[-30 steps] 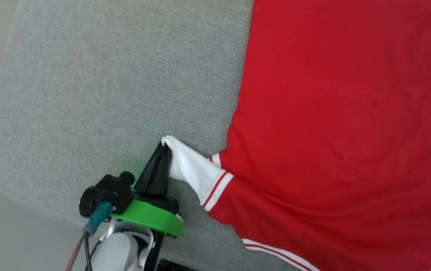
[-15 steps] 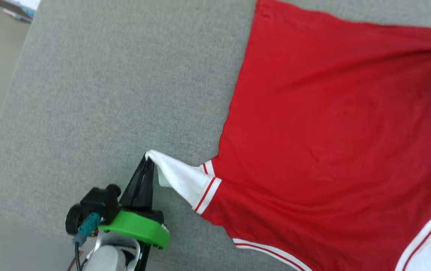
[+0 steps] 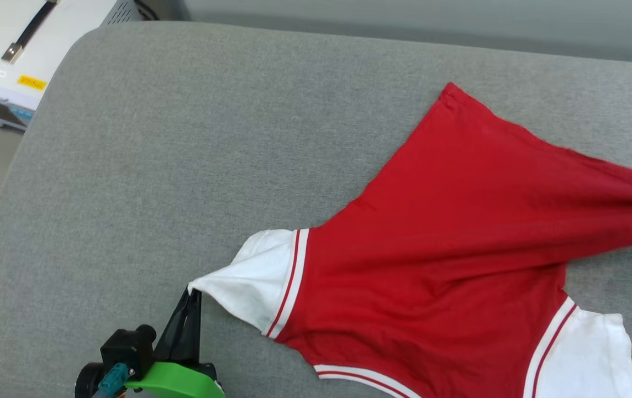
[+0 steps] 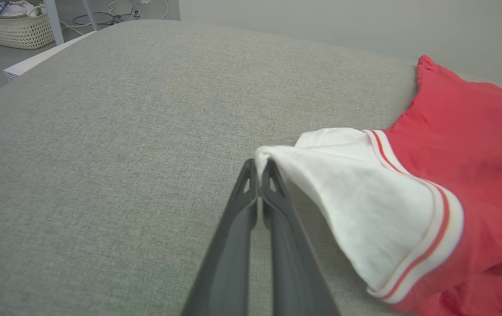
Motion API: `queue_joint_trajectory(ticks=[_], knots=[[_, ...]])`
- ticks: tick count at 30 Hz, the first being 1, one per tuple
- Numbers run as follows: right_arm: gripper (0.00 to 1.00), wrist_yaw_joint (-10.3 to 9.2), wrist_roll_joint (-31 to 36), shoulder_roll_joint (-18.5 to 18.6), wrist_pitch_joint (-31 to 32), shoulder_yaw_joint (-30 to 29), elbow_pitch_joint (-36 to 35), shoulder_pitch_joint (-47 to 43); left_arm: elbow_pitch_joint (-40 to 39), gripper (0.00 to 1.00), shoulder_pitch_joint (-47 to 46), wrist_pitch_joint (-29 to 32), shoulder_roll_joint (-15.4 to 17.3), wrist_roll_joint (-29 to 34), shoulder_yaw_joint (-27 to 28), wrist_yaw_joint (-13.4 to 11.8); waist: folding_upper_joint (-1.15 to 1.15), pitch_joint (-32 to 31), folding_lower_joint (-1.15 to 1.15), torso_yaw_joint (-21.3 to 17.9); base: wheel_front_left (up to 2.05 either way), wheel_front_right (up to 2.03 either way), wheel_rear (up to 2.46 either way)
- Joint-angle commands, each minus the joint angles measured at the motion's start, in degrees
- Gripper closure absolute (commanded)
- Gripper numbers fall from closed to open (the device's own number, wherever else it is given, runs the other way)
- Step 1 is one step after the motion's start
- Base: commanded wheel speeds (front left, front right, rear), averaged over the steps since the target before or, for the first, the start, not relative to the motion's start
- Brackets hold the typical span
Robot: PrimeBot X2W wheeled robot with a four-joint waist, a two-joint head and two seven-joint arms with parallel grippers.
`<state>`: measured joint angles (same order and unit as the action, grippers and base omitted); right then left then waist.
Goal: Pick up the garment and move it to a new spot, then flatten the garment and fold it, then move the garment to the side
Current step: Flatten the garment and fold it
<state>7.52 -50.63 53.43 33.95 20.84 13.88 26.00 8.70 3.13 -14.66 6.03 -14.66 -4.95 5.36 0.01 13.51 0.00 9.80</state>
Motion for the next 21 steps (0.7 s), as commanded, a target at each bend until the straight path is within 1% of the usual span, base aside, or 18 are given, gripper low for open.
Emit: queue_joint_trajectory(ticks=[1, 5, 9, 12, 17, 21], knots=[[1.0, -0.03, -0.7, 0.3, -0.8, -1.2, -0.4, -3.0, 0.1, 1.0, 0.8, -0.3, 0.5, 0.5, 0.3, 0.0, -0.01, -3.7, 0.0, -3.7, 0.0, 0.0, 0.0], [1.0, -0.03, -1.9, -0.4, -1.9, -5.3, -1.6, -12.8, 0.6, 1.0, 1.8, -0.3, 0.9, 0.6, 0.3, 0.0, -0.01, -5.0, 0.0, -4.6, 0.0, 0.0, 0.0], [1.0, -0.03, -2.3, -2.3, -2.2, -8.9, -3.3, -22.4, 0.7, 1.0, 2.6, -0.3, 1.2, 0.5, 0.6, -0.2, -0.01, -6.0, 0.0, -5.5, 0.0, 0.0, 0.0], [1.0, -0.03, -1.8, -5.1, -2.3, -10.8, -3.8, -28.7, 0.6, 1.0, 3.3, -0.3, 1.3, 0.4, 0.7, -0.5, -0.01, -6.6, 0.0, -6.1, 0.0, 0.0, 0.0], [1.0, -0.03, -0.4, -10.1, -1.2, -11.6, -3.3, -36.8, 0.6, 1.0, 3.7, -0.3, 1.2, 0.4, 0.3, -0.5, -0.01, -6.9, 0.0, -6.1, 0.0, 0.0, 0.0], [1.0, -0.03, 1.5, -13.2, -0.4, -11.7, -3.2, -40.2, 0.6, 1.0, 3.7, -0.3, 1.4, 0.3, 0.1, -0.6, -0.01, -6.5, 0.0, -6.1, 0.0, 0.0, 0.0]])
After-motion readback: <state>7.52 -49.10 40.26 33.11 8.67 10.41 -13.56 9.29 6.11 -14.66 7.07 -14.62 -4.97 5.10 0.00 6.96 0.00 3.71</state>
